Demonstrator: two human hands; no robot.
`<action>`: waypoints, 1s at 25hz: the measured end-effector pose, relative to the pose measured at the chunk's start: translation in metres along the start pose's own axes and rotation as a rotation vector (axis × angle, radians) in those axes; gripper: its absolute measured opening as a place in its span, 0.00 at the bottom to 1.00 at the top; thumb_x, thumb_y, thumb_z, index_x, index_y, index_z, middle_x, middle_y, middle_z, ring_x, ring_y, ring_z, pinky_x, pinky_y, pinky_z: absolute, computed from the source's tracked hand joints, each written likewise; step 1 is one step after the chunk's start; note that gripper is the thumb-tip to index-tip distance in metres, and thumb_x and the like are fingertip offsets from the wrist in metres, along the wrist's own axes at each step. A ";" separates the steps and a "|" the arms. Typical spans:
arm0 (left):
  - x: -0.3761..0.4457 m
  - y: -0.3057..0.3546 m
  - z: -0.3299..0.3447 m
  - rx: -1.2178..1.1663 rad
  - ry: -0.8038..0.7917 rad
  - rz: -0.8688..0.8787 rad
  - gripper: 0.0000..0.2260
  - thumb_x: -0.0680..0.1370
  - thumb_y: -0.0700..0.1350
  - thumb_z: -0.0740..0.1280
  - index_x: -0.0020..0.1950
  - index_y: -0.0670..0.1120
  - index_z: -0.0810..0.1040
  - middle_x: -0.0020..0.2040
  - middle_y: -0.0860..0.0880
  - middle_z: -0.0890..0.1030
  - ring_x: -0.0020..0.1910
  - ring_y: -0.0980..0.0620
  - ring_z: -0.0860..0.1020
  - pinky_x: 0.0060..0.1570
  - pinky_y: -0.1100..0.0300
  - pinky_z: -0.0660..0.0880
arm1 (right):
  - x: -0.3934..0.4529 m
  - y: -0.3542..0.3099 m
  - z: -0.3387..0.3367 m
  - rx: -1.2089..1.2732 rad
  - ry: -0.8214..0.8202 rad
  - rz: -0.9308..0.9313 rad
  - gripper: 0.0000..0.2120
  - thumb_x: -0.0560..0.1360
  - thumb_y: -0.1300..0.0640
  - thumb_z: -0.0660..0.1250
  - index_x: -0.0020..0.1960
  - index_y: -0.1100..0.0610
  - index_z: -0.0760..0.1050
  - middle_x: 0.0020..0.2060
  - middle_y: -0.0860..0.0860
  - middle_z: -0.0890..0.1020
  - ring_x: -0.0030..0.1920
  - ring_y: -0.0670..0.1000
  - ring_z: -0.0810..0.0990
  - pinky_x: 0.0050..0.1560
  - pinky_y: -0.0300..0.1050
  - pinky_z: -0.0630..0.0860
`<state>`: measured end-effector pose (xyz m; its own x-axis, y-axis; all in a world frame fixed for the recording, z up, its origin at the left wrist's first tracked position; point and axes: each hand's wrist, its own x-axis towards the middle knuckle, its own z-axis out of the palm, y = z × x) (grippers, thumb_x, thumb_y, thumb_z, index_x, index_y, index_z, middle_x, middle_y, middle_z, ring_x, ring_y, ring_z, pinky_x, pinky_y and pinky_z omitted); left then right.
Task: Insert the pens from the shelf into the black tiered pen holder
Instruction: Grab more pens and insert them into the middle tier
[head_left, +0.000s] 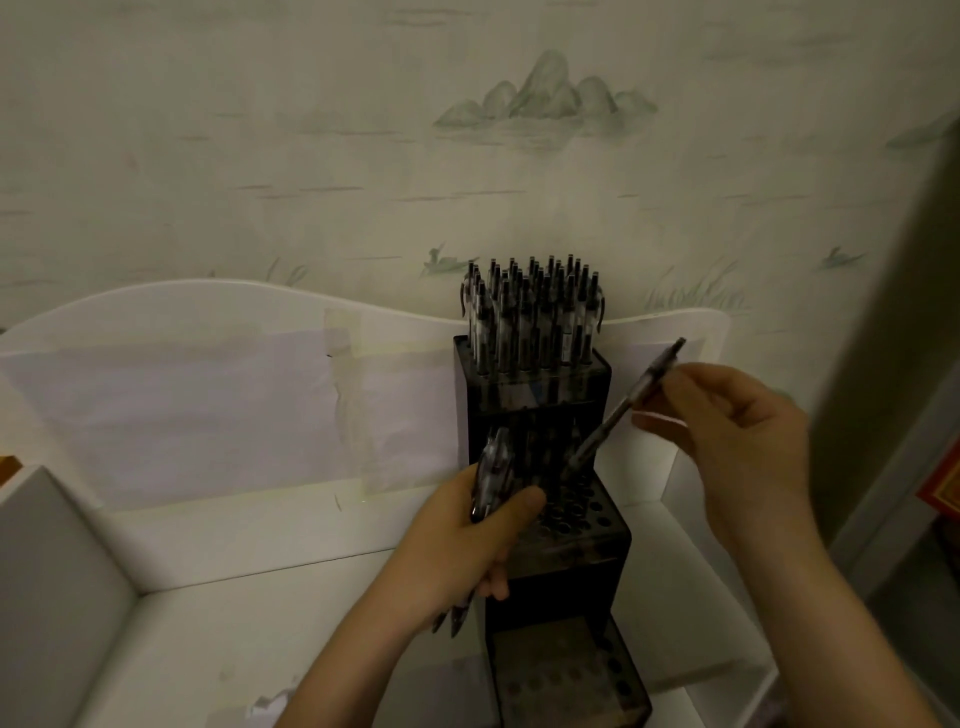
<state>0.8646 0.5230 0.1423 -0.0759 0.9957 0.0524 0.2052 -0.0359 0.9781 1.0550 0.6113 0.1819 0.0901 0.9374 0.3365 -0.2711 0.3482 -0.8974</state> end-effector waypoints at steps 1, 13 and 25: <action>-0.001 0.000 0.000 0.010 0.010 0.013 0.08 0.78 0.51 0.67 0.40 0.52 0.73 0.25 0.53 0.74 0.22 0.49 0.72 0.28 0.57 0.71 | 0.003 0.002 -0.002 -0.095 0.008 -0.089 0.05 0.75 0.67 0.67 0.44 0.60 0.81 0.36 0.54 0.85 0.38 0.54 0.85 0.43 0.45 0.82; -0.003 -0.005 -0.012 0.012 0.050 0.011 0.09 0.78 0.52 0.67 0.42 0.49 0.72 0.27 0.49 0.70 0.20 0.51 0.70 0.27 0.59 0.68 | 0.008 0.075 0.002 -0.606 -0.075 -0.188 0.04 0.74 0.60 0.71 0.46 0.52 0.80 0.38 0.42 0.83 0.40 0.40 0.82 0.42 0.25 0.74; -0.005 -0.009 -0.010 0.002 0.041 -0.001 0.11 0.78 0.51 0.68 0.36 0.55 0.71 0.26 0.49 0.70 0.20 0.52 0.69 0.30 0.55 0.68 | 0.001 0.069 -0.006 -0.814 -0.125 -0.155 0.05 0.74 0.59 0.70 0.49 0.52 0.80 0.42 0.47 0.83 0.42 0.42 0.80 0.41 0.25 0.69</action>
<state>0.8531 0.5174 0.1356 -0.1158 0.9915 0.0596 0.2070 -0.0346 0.9777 1.0424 0.6368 0.1182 -0.0505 0.8867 0.4595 0.5167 0.4169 -0.7478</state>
